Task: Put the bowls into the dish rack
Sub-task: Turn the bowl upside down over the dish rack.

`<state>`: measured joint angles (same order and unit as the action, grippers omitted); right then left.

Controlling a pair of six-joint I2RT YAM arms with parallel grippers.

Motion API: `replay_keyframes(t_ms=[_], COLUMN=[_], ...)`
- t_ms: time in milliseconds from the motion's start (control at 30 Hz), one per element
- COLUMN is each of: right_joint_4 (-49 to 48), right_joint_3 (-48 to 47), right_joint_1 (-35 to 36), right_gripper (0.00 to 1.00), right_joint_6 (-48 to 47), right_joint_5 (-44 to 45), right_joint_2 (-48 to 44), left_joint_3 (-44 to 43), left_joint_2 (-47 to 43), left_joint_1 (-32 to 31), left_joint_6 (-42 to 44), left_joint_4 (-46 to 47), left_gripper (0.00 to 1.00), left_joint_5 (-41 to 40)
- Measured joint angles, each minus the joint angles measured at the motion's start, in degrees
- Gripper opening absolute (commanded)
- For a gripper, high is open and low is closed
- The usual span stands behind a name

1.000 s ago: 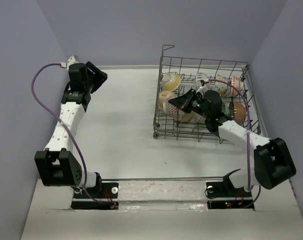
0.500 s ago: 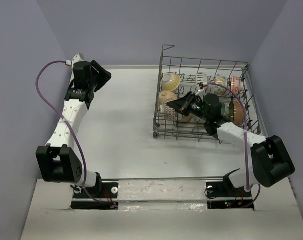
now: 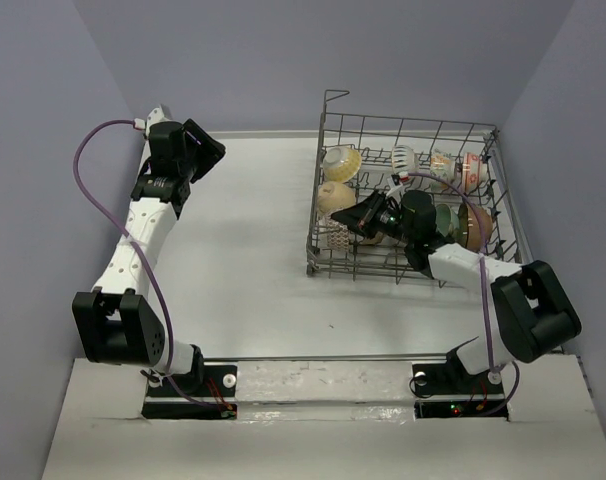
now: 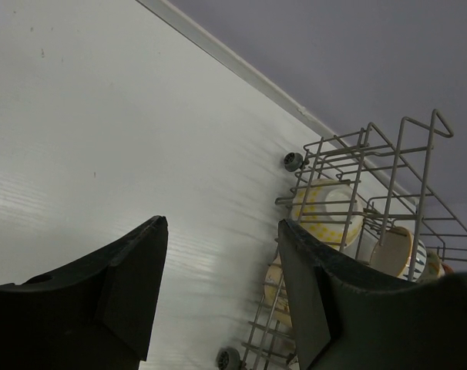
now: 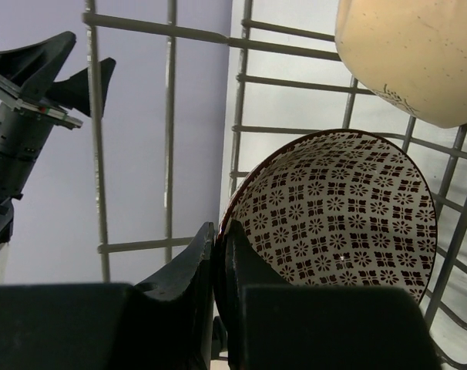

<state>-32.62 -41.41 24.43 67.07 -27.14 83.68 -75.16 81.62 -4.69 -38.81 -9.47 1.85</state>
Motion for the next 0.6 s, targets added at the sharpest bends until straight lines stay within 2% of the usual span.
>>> replay_keyframes(t_ms=[400,600], right_joint_4=[0.7,4.4], right_joint_3=[0.5,0.5], right_joint_1=[0.0,0.0], right_gripper=[0.01,0.05], right_joint_6=[0.2,-0.9], right_joint_5=[-0.9,1.0], right_joint_2=[1.5,1.5], left_joint_3=[0.0,0.0], left_joint_2=[0.0,0.0], left_joint_1=[-0.3,-0.5], left_joint_6=[0.0,0.1], left_joint_4=[-0.3,-0.6], left_gripper=[0.68,0.68], left_joint_5=[-0.4,-0.4])
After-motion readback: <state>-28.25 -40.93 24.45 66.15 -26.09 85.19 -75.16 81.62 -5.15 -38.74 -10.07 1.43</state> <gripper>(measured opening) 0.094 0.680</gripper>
